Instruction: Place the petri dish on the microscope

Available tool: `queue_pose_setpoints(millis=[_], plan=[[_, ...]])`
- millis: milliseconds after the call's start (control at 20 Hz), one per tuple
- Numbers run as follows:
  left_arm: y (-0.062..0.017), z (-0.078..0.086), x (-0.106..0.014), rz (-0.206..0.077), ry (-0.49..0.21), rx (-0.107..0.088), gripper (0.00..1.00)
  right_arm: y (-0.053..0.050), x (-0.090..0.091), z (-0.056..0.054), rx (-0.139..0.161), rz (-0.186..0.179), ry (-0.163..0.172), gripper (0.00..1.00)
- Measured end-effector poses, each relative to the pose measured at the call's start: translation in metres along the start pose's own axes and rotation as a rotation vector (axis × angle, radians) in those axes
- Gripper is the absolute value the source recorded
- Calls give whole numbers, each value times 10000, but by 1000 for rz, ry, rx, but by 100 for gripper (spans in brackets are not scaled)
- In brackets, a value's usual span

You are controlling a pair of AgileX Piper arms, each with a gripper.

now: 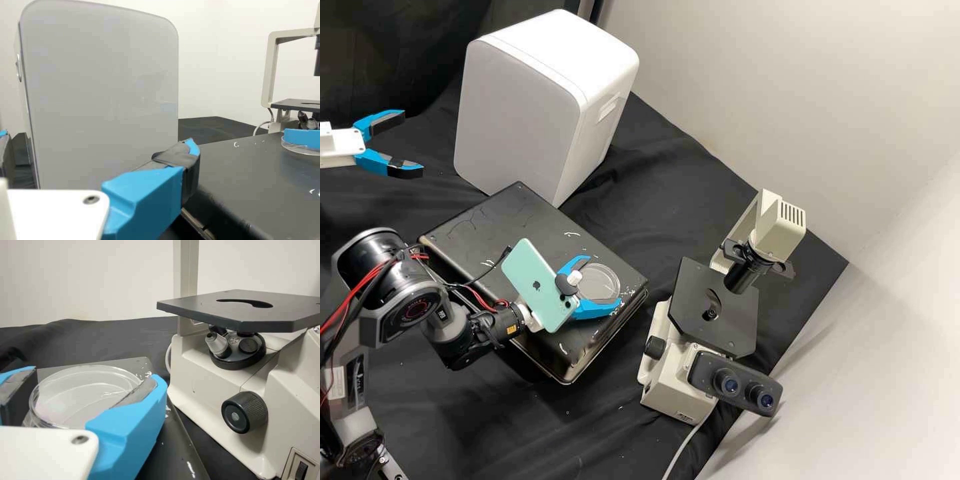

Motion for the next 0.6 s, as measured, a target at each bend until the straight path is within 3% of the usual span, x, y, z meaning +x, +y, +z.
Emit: queue_pose_setpoints(millis=[300,599], plan=[[0,0,0,0,0,0,100,16,-44,-14,0,4,4,0],[0,0,0,0,0,0,100,71,-138,-96,-5,12,45,0]])
